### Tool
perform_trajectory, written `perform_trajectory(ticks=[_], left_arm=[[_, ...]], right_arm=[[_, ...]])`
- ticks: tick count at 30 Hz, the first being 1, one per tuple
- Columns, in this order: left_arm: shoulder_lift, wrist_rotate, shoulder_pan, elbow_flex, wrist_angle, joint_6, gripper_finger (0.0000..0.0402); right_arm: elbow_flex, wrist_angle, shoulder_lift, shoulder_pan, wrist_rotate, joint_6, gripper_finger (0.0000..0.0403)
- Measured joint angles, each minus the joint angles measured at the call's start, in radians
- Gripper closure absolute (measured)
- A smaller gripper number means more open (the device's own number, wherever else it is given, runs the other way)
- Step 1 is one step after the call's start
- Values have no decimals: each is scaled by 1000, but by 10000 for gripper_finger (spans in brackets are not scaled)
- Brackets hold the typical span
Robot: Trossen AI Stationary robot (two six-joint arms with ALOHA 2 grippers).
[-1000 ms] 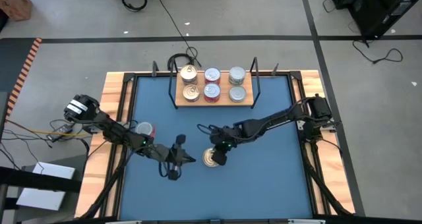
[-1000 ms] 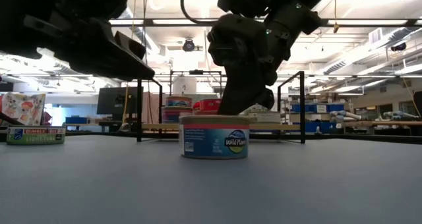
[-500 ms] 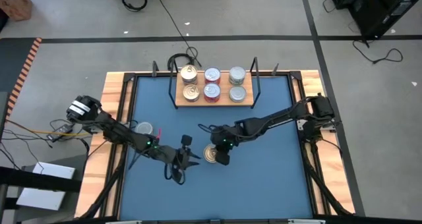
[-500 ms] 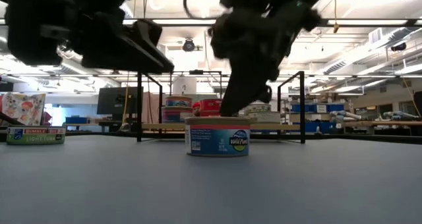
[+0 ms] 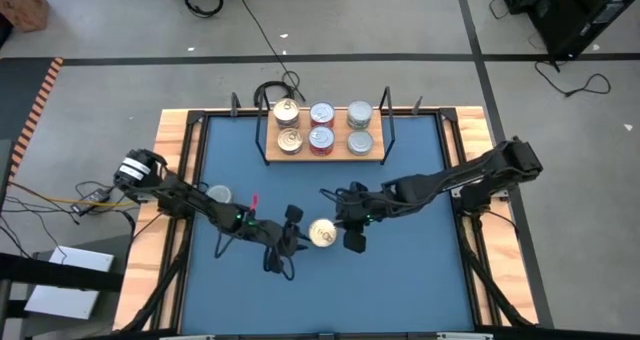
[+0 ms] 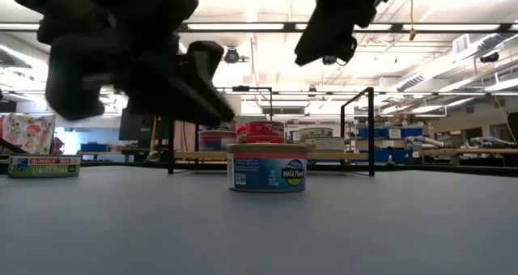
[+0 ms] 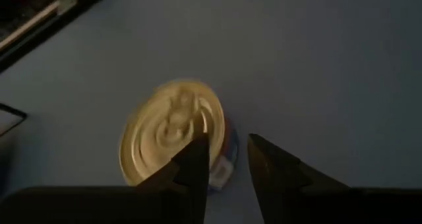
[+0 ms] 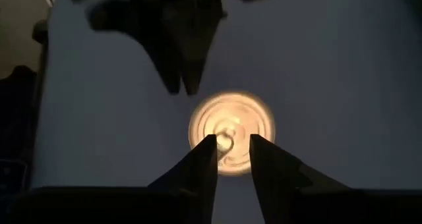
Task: Stack canned seafood by type on shelf
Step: Stack the blue tuna can on top of the other blue tuna can on the shelf
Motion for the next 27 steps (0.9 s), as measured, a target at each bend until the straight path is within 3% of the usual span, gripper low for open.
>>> perform_trajectory(ticks=[15,27], left_arm=[[153,-27,27,154,-150,109,299],[148,-43,27,165,-189,107,381]], right_arm=[[1,-5,-27,16,44,-20,306],[1,-3,-27,16,45,-27,308]])
